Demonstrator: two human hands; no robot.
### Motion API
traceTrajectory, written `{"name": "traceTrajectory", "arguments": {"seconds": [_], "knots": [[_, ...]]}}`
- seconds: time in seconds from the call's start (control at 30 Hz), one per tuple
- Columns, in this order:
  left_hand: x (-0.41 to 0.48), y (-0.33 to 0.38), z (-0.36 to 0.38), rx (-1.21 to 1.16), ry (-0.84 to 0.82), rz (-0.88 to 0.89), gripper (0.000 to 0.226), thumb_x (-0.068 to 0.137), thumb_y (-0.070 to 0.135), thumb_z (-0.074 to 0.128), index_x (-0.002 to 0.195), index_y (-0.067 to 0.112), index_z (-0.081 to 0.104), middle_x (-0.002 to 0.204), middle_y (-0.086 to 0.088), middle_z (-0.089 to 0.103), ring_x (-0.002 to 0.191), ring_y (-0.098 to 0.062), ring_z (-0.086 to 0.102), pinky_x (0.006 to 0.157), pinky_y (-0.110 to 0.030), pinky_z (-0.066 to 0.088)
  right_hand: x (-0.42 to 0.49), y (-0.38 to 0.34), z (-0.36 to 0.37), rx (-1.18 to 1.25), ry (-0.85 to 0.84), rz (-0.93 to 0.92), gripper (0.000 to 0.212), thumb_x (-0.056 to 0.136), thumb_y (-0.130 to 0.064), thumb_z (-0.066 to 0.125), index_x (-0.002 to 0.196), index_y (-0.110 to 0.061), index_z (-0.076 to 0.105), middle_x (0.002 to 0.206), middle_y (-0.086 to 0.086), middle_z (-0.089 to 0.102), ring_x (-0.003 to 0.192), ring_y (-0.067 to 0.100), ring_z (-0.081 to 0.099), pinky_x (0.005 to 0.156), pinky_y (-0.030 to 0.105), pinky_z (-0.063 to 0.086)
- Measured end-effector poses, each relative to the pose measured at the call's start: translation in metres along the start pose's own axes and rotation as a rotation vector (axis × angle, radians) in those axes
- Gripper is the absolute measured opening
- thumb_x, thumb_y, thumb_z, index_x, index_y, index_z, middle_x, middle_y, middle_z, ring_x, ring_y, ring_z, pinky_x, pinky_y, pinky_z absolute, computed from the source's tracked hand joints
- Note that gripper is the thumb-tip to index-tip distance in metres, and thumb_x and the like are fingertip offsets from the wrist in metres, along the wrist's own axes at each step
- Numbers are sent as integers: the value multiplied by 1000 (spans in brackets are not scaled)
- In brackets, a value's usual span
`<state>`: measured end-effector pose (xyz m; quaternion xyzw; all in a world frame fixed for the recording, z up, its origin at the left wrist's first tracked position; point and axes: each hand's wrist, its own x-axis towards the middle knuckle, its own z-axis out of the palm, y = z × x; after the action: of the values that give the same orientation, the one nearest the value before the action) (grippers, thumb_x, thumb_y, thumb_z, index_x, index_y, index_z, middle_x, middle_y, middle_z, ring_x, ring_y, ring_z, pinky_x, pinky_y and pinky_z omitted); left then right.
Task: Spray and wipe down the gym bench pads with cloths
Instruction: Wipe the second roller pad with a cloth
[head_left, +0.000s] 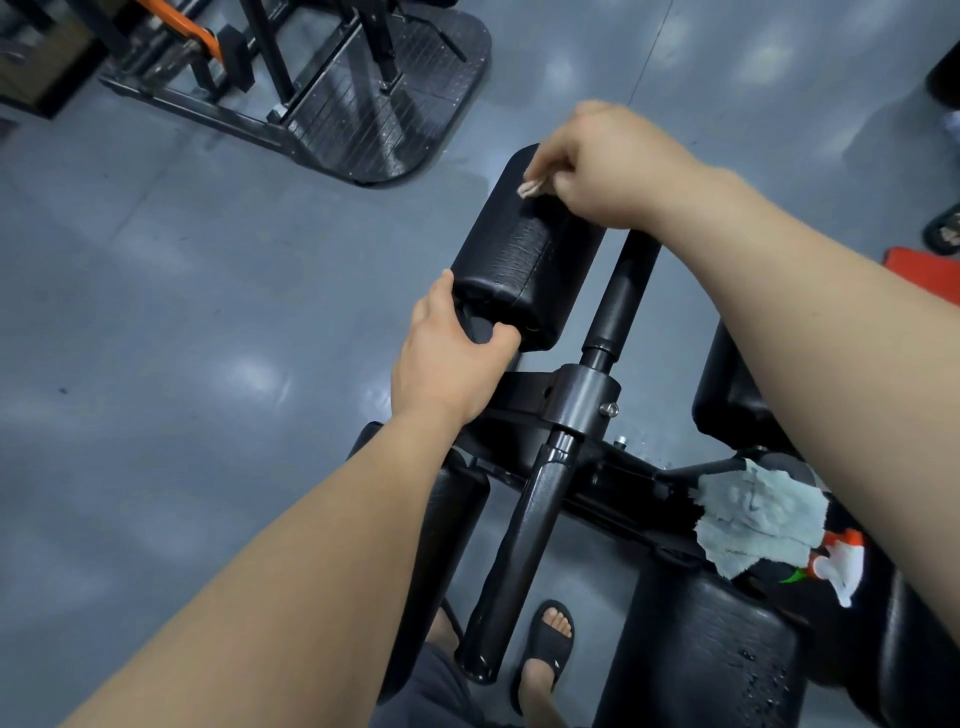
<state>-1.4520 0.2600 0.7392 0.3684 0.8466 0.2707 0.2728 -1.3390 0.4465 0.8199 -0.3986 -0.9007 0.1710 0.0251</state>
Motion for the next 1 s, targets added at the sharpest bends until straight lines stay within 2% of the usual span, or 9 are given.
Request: {"name": "traceTrajectory", "arguments": {"seconds": [0.13, 0.23, 0.3, 0.43, 0.57, 0.63, 0.7, 0.83, 1.0], "knots": [[0, -1, 1, 2, 14, 23, 80, 81, 54, 59, 152, 40, 27, 151, 17, 38, 122, -12, 54, 88, -32, 40, 14, 18, -2, -29, 67, 160, 33, 96, -16, 53, 122, -23, 72, 126, 16, 59, 121, 34, 54, 98, 39, 45], [0, -2, 2, 16, 22, 29, 78, 80, 55, 58, 151, 41, 28, 149, 16, 40, 121, -14, 55, 89, -35, 43, 21, 22, 6, -7, 66, 219, 24, 97, -28, 60, 117, -28, 73, 120, 11, 67, 114, 35, 59, 91, 38, 50], [1, -2, 2, 20, 25, 32, 78, 80, 54, 59, 150, 41, 28, 150, 15, 41, 123, -14, 54, 91, -35, 44, 21, 22, 13, 5, 30, 222, 27, 94, -29, 61, 119, -32, 73, 116, 6, 71, 110, 34, 63, 91, 39, 54], [1, -1, 1, 26, 11, 17, 77, 79, 55, 58, 148, 44, 27, 146, 16, 46, 121, -15, 54, 94, -39, 47, 15, 14, 16, -20, -48, 124, 26, 98, -40, 58, 117, -35, 75, 95, 6, 73, 96, 35, 64, 84, 41, 56], [-1, 1, -1, 28, -7, -3, 77, 78, 55, 58, 147, 45, 25, 140, 16, 51, 117, -16, 55, 94, -44, 50, 6, 8, 18, -39, -177, -31, 25, 100, -36, 57, 115, -33, 77, 88, 2, 73, 89, 28, 64, 76, 34, 51], [-2, 3, -3, 23, -11, -7, 77, 78, 54, 58, 147, 45, 25, 140, 16, 50, 118, -15, 55, 94, -44, 50, 6, 9, 9, -25, -251, -39, 20, 99, -38, 60, 106, -36, 79, 63, -4, 70, 77, 18, 68, 72, 29, 51], [-3, 4, -3, 22, -10, -2, 76, 79, 54, 58, 147, 46, 25, 141, 17, 50, 117, -15, 56, 93, -44, 51, 15, 18, -3, 26, -189, 40, 16, 96, -42, 64, 101, -38, 78, 55, -5, 68, 75, 13, 68, 74, 30, 55], [-3, 4, -4, 12, -15, 4, 73, 79, 54, 58, 145, 47, 26, 134, 17, 54, 111, -15, 57, 90, -43, 52, 44, 40, -6, 122, 58, 233, 24, 95, -28, 60, 111, -32, 77, 80, 5, 76, 89, 21, 70, 82, 33, 56], [-4, 5, -5, 6, -35, -11, 72, 77, 57, 56, 142, 49, 25, 122, 16, 58, 104, -16, 60, 87, -45, 54, 57, 43, 17, 74, 50, 238, 28, 96, -25, 59, 118, -32, 75, 101, 9, 75, 102, 33, 65, 78, 31, 48]]}}
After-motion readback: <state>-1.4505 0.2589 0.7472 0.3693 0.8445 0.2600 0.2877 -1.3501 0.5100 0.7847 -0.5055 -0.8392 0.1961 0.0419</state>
